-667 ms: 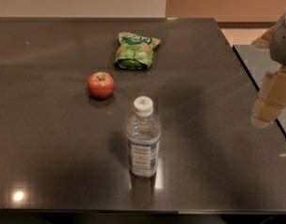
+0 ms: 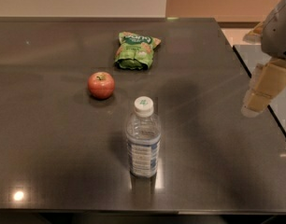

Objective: Move green rice chip bag near blue plastic bottle

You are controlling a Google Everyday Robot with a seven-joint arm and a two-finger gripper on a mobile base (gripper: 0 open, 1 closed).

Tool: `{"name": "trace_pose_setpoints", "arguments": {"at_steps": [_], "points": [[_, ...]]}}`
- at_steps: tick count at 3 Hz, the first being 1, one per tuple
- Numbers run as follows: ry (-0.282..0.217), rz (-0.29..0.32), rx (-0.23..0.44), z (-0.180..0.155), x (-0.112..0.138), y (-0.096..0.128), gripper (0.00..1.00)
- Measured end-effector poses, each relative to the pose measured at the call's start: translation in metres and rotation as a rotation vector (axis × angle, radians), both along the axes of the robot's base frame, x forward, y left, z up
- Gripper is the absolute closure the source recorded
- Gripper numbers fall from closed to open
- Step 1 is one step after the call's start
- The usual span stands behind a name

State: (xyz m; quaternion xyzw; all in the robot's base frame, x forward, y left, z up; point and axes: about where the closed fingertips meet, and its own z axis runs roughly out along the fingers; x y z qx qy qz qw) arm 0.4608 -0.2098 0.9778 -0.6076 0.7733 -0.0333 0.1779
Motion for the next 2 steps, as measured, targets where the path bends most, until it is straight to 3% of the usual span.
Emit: {"name": "trace_pose_setpoints", "arguments": {"at_steps": [2], "points": [[-0.06,0.011,0.057,-0.012,0.08,0.019,0.0]]}}
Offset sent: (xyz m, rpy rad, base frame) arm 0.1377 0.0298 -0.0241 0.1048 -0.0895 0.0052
